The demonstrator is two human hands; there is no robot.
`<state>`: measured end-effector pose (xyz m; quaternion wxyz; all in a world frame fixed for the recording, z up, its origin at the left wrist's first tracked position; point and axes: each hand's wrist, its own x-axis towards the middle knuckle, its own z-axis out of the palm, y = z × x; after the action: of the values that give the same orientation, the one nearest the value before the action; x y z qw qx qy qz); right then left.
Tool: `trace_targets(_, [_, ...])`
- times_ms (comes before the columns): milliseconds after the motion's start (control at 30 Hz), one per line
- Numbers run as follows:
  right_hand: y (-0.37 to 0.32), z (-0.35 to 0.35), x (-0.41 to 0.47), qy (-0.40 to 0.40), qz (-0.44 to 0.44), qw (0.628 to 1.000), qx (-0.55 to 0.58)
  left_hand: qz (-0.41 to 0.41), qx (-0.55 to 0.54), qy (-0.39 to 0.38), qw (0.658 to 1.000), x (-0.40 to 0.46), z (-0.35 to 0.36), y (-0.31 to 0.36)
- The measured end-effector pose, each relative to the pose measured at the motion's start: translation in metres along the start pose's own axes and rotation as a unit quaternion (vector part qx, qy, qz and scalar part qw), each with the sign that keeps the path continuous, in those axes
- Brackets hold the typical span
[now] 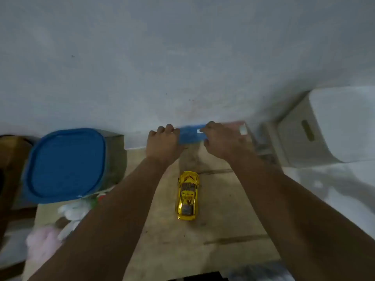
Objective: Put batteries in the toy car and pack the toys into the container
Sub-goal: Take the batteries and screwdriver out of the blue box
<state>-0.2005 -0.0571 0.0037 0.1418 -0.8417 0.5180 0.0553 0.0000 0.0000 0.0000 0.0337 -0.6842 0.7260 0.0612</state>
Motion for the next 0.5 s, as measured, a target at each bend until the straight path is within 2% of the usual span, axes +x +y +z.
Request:
trace_targets(67, [0.004, 0.018, 0.013, -0.007, -0.026, 0.999, -0.044, -0.016, -0.013, -0.010, 1.000, 0.011, 0.024, -0.004])
trace_targets(167, [0.010, 0.050, 0.026, -0.007, -0.043, 0.996, -0.075, 0.001, 0.028, 0.006, 1.000, 0.017, 0.061, -0.011])
trace_targets(333, [0.008, 0.073, 0.039, 0.086, -0.021, 0.993, -0.084, 0.027, 0.050, 0.062, 0.996, 0.031, 0.075, -0.018])
trace_targets(500, [0.005, 0.064, 0.047, 0.111, -0.038, 0.988, -0.102, 0.051, 0.062, 0.087, 0.993, 0.043, 0.080, -0.029])
